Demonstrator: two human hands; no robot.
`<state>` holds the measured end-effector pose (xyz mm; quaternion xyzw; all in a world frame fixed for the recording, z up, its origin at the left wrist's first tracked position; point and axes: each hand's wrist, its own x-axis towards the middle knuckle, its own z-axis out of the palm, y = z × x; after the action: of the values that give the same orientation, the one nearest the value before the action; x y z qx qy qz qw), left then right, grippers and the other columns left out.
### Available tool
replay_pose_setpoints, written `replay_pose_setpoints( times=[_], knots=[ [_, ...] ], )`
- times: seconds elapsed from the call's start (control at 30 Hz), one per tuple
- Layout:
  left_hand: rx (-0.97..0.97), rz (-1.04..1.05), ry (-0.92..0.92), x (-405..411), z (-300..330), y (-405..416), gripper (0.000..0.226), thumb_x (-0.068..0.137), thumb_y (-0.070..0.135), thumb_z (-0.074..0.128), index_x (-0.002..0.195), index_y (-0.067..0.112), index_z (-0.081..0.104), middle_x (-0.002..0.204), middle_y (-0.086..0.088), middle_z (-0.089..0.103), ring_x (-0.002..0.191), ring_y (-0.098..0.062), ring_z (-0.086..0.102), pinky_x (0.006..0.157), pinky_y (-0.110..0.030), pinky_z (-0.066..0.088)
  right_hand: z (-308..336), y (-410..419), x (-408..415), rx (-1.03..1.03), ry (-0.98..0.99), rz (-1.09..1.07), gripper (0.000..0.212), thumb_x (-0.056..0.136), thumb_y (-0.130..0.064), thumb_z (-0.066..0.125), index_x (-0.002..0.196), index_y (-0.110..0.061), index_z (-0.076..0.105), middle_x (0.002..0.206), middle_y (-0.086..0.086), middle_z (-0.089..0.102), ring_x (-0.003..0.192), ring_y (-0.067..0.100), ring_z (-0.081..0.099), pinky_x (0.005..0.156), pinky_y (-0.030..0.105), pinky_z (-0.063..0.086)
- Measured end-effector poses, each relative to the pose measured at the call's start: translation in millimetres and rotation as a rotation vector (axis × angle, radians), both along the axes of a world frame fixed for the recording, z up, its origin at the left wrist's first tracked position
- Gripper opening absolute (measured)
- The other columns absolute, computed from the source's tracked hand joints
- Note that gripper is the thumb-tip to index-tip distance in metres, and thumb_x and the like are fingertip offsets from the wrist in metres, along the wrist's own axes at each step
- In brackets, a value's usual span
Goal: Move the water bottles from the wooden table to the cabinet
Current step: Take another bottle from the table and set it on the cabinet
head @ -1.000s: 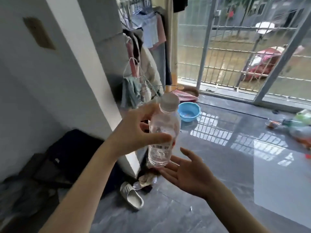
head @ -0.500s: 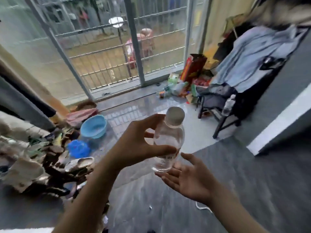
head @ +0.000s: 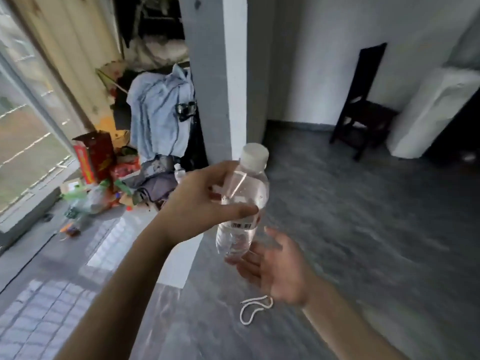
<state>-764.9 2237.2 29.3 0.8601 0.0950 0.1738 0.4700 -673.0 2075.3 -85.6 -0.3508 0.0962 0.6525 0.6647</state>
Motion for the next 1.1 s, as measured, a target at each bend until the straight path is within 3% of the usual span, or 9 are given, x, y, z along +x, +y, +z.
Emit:
replay_pose_setpoints(
  times=[0.07,0.17,0.23,0.37,0.43,0.57,0.77,0.97,1.1],
  knots=[
    [-0.037,-0.080,-0.021,31,-3,-11,0.048,0.067,0.044,0.083,0.113,0.040,0.069,0.102,0.009,0.078,0.094,-0.008,0.075,0.079,-0.021,0.057,2,-22,13,-0.014,-0.004,-0.102,0.059,0.085,-0.042,0.052,0.121,0.004,0.062,0.105,0.024,0.068,0.071,0.029,0.072,0.061,0.030,0.059],
    [-0.072,-0.193,-0.026,75,-7,-31,0.046,0.069,0.039,0.085,0.112,0.036,0.071,0.099,0.009,0.078,0.093,-0.008,0.074,0.078,-0.019,0.056,6,-57,33,-0.012,-0.011,-0.248,0.048,0.085,-0.037,0.052,0.106,0.004,0.068,0.097,0.022,0.070,0.068,0.027,0.071,0.062,0.031,0.058],
    [-0.089,-0.273,-0.029,101,-5,-45,0.047,0.071,0.038,0.085,0.115,0.033,0.071,0.101,0.010,0.078,0.095,-0.006,0.074,0.077,-0.015,0.054,9,-77,47,0.000,-0.014,-0.329,0.046,0.086,-0.034,0.052,0.106,0.005,0.068,0.100,0.023,0.071,0.073,0.028,0.072,0.064,0.032,0.058],
    [-0.104,-0.379,-0.029,151,2,-70,0.040,0.075,0.031,0.087,0.112,0.033,0.071,0.098,0.010,0.078,0.093,-0.008,0.075,0.081,-0.021,0.055,19,-111,80,0.023,-0.040,-0.414,0.056,0.093,-0.035,0.047,0.119,0.011,0.064,0.121,0.028,0.064,0.088,0.031,0.070,0.070,0.034,0.059],
    [-0.095,-0.434,-0.029,183,6,-87,0.041,0.075,0.035,0.086,0.113,0.033,0.070,0.100,0.010,0.077,0.094,-0.010,0.074,0.085,-0.027,0.056,25,-127,103,0.024,-0.057,-0.456,0.059,0.095,-0.036,0.044,0.125,0.013,0.059,0.132,0.029,0.058,0.098,0.032,0.066,0.073,0.034,0.059],
    [-0.084,-0.516,-0.044,250,17,-120,0.050,0.073,0.043,0.083,0.119,0.033,0.068,0.108,0.008,0.077,0.103,-0.012,0.073,0.097,-0.042,0.057,35,-159,156,0.052,-0.099,-0.505,0.061,0.095,-0.037,0.043,0.128,0.012,0.057,0.133,0.028,0.058,0.105,0.032,0.065,0.077,0.034,0.059],
    [-0.037,-0.594,-0.041,355,33,-171,0.055,0.072,0.052,0.079,0.123,0.036,0.066,0.112,0.014,0.076,0.105,-0.006,0.072,0.098,-0.041,0.056,44,-210,248,0.081,-0.155,-0.548,0.061,0.095,-0.039,0.045,0.125,0.012,0.060,0.132,0.029,0.058,0.107,0.033,0.066,0.081,0.035,0.058],
    [-0.019,-0.653,-0.057,451,41,-211,0.056,0.073,0.051,0.078,0.125,0.035,0.065,0.111,0.017,0.075,0.103,-0.001,0.071,0.092,-0.029,0.055,49,-249,342,0.098,-0.165,-0.589,0.062,0.095,-0.041,0.045,0.127,0.010,0.059,0.134,0.029,0.057,0.114,0.034,0.064,0.083,0.036,0.057],
    [-0.009,-0.691,-0.049,509,42,-227,0.052,0.076,0.044,0.081,0.125,0.037,0.065,0.112,0.016,0.075,0.105,-0.002,0.071,0.093,-0.031,0.055,50,-266,391,0.097,-0.149,-0.597,0.062,0.095,-0.041,0.045,0.128,0.010,0.058,0.135,0.028,0.057,0.124,0.034,0.058,0.088,0.035,0.055]
  ],
)
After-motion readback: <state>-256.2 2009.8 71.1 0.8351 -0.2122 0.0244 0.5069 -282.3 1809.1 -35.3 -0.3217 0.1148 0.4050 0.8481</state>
